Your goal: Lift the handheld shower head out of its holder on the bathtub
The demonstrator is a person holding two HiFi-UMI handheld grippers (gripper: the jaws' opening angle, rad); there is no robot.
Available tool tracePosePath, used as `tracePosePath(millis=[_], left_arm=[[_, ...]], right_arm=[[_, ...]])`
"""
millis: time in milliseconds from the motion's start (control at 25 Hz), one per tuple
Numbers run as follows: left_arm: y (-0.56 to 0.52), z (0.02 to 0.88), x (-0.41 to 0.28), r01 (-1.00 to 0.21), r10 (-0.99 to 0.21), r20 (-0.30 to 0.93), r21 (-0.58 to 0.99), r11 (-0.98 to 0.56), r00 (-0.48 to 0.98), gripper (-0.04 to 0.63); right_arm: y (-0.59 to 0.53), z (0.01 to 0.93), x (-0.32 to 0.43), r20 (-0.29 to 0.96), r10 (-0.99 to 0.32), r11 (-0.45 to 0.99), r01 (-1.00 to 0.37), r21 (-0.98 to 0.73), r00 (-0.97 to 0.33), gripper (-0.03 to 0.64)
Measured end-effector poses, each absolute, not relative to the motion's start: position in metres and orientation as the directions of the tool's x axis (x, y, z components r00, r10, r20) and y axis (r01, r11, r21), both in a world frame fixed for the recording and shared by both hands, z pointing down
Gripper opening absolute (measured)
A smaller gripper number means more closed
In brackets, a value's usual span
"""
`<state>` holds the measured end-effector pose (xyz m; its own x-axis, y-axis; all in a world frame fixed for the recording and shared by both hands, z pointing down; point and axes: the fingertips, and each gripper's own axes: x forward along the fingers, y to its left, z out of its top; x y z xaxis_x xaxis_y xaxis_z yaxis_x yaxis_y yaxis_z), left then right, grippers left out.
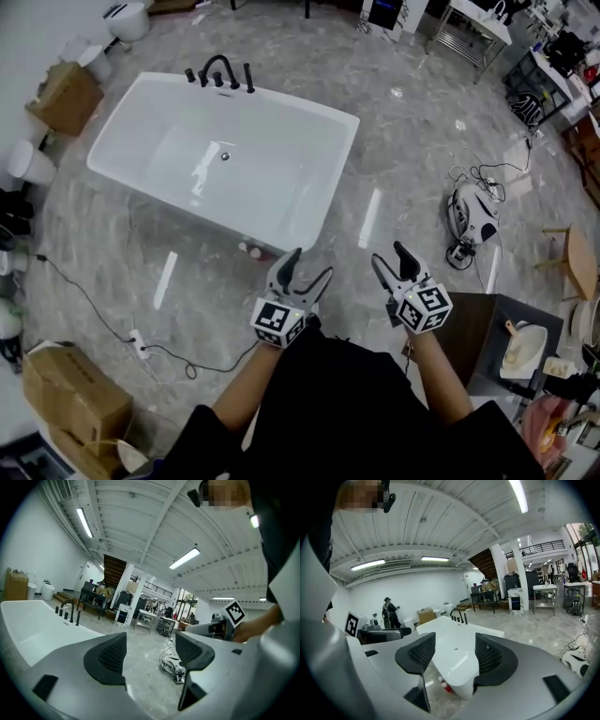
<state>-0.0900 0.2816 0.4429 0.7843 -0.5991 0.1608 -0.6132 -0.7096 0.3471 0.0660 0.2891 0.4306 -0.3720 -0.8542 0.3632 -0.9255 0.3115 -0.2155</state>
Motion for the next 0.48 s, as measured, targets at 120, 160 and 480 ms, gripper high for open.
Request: tracePosePath(millis=[120,160,480], left_arm=[[0.266,0.443,-0.096,-0.596,-0.582,0.152,0.34,-0.728,0.799,0.302],[0.262,0.443,-0.096,-0.593,-0.581,0.148,0.338,-0.73,0.8,0.302],[0.224,0.438,-0.105,-0.62,-0.622,0.12,0.343,-0.706,0.774,0.302]], right_arm=[[0.273,0.429,0.051,0.363,-0.848,0.33,-0.921,-0.207,-0.386,0.233],[0.27,0.43,0.049,0.366,-0.845,0.334,-0.92,-0.206,-0.389,0.233],[0.239,0.437,0.039,0.362,-0.839,0.35,-0.912,-0.214,-0.407,0.233]])
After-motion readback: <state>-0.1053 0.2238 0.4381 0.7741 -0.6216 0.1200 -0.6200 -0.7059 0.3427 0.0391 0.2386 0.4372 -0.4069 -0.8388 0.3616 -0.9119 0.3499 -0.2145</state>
